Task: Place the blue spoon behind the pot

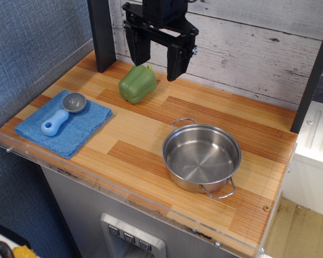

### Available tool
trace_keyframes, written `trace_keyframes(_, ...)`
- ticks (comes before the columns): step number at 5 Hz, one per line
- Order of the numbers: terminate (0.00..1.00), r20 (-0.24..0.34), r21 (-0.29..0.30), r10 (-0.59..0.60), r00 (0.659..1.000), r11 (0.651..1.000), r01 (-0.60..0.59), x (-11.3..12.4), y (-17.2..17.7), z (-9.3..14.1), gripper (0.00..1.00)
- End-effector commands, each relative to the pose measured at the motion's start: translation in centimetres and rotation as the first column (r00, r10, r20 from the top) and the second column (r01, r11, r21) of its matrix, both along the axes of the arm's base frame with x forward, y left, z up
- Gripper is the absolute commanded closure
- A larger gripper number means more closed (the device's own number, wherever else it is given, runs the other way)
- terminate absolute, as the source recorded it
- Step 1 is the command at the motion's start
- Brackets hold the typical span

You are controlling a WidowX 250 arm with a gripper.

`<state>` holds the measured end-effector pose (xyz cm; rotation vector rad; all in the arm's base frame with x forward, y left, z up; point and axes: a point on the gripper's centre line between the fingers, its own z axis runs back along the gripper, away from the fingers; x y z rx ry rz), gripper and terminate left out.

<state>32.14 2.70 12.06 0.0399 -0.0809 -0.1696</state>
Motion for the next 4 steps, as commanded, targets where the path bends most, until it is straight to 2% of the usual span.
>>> trace_keyframes(1, 0.00, 0.000, 0.000, 0.000, 1.000, 1.000, 0.000, 0.0, 0.0, 0.0, 0.00)
trace_keyframes(3, 0.00, -0.031, 0.003, 0.064, 0.997, 0.998, -0.064, -2.6, 3.9, -0.9, 0.00)
trace_keyframes(4, 0.00, 0.002, 0.032, 0.042, 0.999, 0.999, -0.042, -4.4, 7.1, -1.4, 0.00)
